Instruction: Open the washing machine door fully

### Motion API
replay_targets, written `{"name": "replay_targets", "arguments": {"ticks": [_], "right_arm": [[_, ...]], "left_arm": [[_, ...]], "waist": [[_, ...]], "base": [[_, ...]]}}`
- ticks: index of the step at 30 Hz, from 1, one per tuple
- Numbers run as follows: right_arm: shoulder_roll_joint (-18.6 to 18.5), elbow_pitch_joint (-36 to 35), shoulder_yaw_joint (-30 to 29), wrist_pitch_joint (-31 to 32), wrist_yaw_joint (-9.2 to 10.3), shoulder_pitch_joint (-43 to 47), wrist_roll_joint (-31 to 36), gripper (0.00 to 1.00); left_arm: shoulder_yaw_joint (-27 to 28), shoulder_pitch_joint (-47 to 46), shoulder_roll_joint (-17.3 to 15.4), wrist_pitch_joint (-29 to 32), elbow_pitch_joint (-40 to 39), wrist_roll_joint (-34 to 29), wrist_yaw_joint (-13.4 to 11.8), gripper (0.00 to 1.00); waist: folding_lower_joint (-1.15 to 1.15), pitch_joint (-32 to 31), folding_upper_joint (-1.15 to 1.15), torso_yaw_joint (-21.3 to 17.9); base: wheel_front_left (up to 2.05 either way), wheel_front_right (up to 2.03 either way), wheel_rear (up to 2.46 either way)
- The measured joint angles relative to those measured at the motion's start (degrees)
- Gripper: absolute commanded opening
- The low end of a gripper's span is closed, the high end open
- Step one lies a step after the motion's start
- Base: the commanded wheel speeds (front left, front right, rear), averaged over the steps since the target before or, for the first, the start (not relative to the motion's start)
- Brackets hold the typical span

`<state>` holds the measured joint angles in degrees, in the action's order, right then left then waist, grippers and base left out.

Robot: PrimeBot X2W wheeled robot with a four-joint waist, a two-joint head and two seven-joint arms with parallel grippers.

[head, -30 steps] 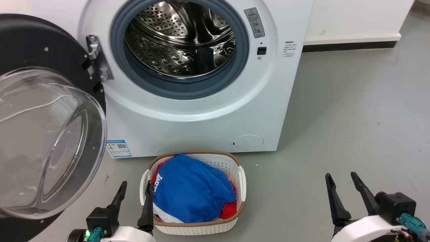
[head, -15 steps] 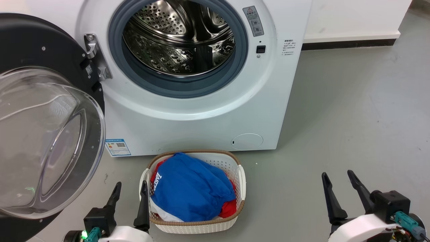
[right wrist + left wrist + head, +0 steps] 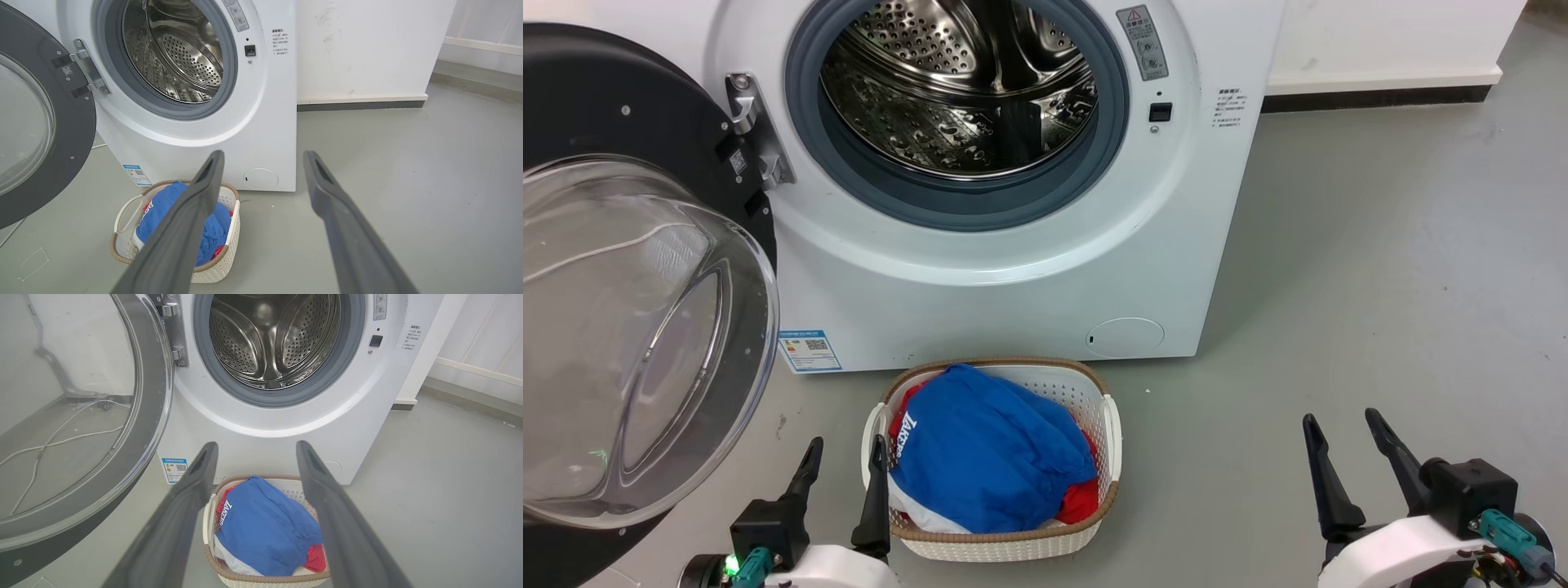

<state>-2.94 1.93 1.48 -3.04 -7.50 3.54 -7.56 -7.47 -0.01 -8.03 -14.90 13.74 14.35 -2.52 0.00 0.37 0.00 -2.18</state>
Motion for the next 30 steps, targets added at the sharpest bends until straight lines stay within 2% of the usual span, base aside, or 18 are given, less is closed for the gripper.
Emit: {"name": "replay_targets", "arguments": {"ticks": [5,6,11,30], "right_arm": [[0.0,0.15,0.0,-0.23,0.0,-0.07,0.0,1.0],[0.0,0.18,0.01,-0.24,0.0,-0.07,0.0,0.0],[0.01,2.27,0.11,-0.02,0.0,1.57,-1.14,0.0],[-0.7,4.57,-0.36,1.08,0.01,-0.34,-22.67,0.0]], "left_arm": [[-0.01,-0.02,-0.09,-0.01,-0.19,0.0,0.02,1.0],[0.0,-0.03,-0.09,-0.05,-0.24,0.0,0.04,0.0],[0.16,1.23,0.37,0.71,2.0,1.02,0.01,0.0],[3.41,0.25,1.45,5.71,1.75,19.67,2.47,0.0]], "waist": [[0.0,0.07,0.0,-0.04],[0.0,0.08,0.0,-0.04],[0.0,0.09,0.0,-0.02],[0.0,0.04,0.0,0.32]], "base": [[0.0,0.0,0.0],[0.0,0.0,0.0],[0.0,0.0,0.0],[0.0,0.0,0.0]]}}
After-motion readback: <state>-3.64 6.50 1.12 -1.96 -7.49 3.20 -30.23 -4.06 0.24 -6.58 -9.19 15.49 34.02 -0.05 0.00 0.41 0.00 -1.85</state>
